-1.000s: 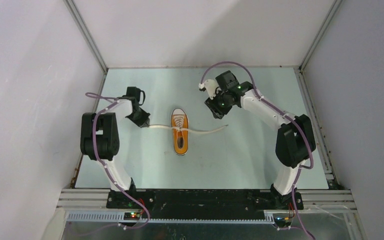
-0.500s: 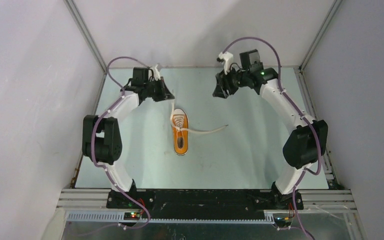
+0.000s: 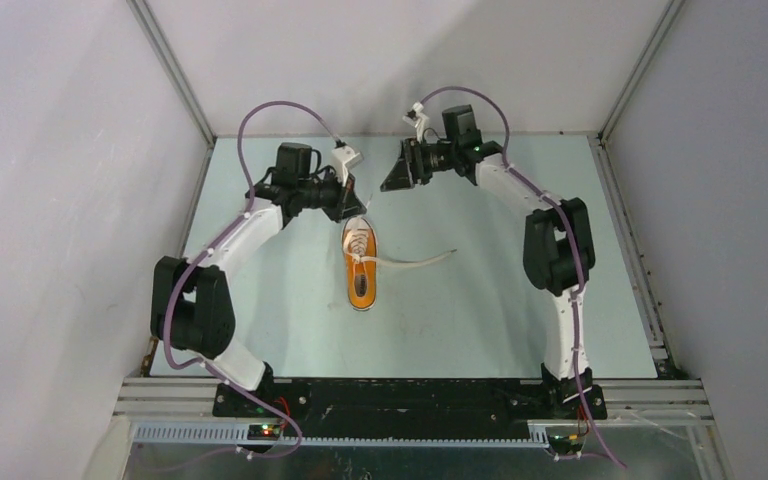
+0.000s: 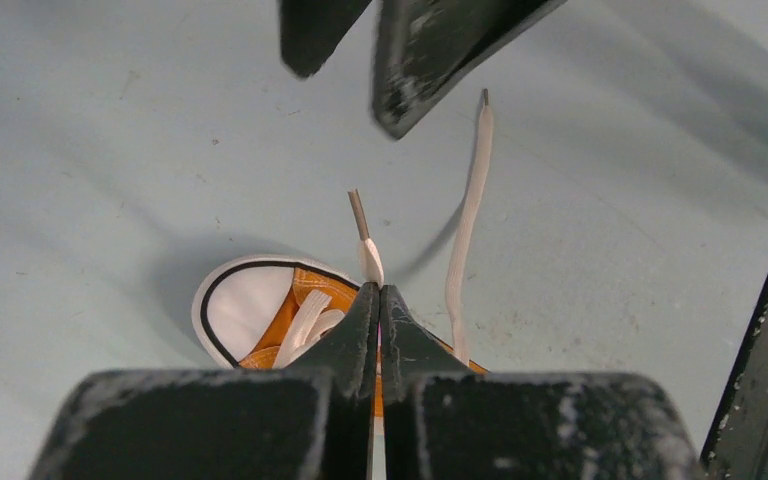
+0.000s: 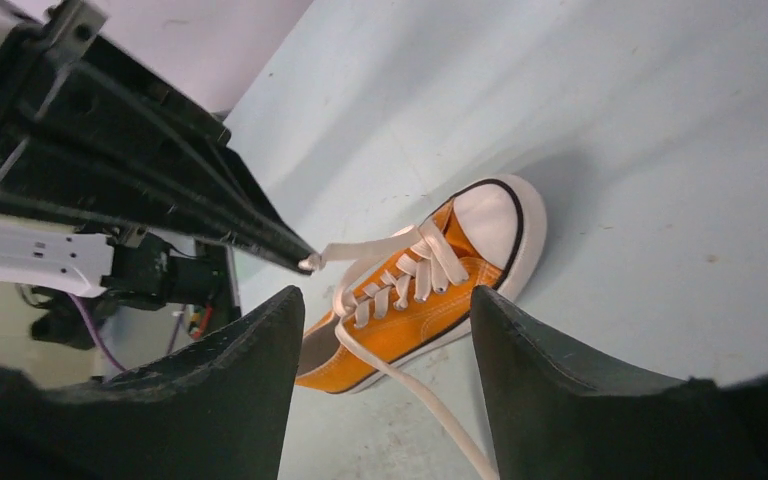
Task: Tie the shoes
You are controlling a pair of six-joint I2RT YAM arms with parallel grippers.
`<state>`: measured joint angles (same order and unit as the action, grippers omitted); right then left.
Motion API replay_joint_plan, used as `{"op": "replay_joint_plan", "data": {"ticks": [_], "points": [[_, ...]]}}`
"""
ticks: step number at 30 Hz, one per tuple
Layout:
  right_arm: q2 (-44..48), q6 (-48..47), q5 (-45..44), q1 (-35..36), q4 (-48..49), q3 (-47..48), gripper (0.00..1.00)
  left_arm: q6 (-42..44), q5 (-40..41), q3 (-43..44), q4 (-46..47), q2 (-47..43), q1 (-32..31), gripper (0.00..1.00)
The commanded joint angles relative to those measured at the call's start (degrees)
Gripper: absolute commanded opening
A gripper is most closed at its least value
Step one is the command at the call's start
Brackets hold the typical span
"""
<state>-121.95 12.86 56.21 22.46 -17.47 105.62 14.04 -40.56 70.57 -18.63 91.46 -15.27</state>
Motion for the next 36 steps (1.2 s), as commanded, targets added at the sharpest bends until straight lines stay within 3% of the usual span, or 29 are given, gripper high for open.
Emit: {"op": "replay_joint_plan", "data": {"ticks": [1, 16, 24, 32, 36], "points": [[-1.5, 7.4, 6.3, 0.7, 8.9, 4.6, 0.63, 5.4, 1.7, 0.0, 0.8, -3.3, -1.0, 0.0], [-5.1, 8.6, 7.4, 3.0, 10.5, 6.2, 0.55, 2.0, 5.0, 1.2, 3.5, -2.7, -3.2, 0.0], [-4.5, 3.3, 2.9, 3.7, 4.2, 5.9, 0.61, -1.0, 5.9, 1.5, 6.2, -2.9, -3.4, 0.0], [-4.4, 2.3, 3.2, 4.4, 3.9, 5.8, 0.45, -1.2, 5.4, 1.4, 6.5, -2.6, -3.8, 0.0], [-4.4, 2.2, 3.2, 4.4, 4.0, 5.7, 0.3, -1.3, 5.5, 1.2, 6.9, -2.7, -4.0, 0.0]]}}
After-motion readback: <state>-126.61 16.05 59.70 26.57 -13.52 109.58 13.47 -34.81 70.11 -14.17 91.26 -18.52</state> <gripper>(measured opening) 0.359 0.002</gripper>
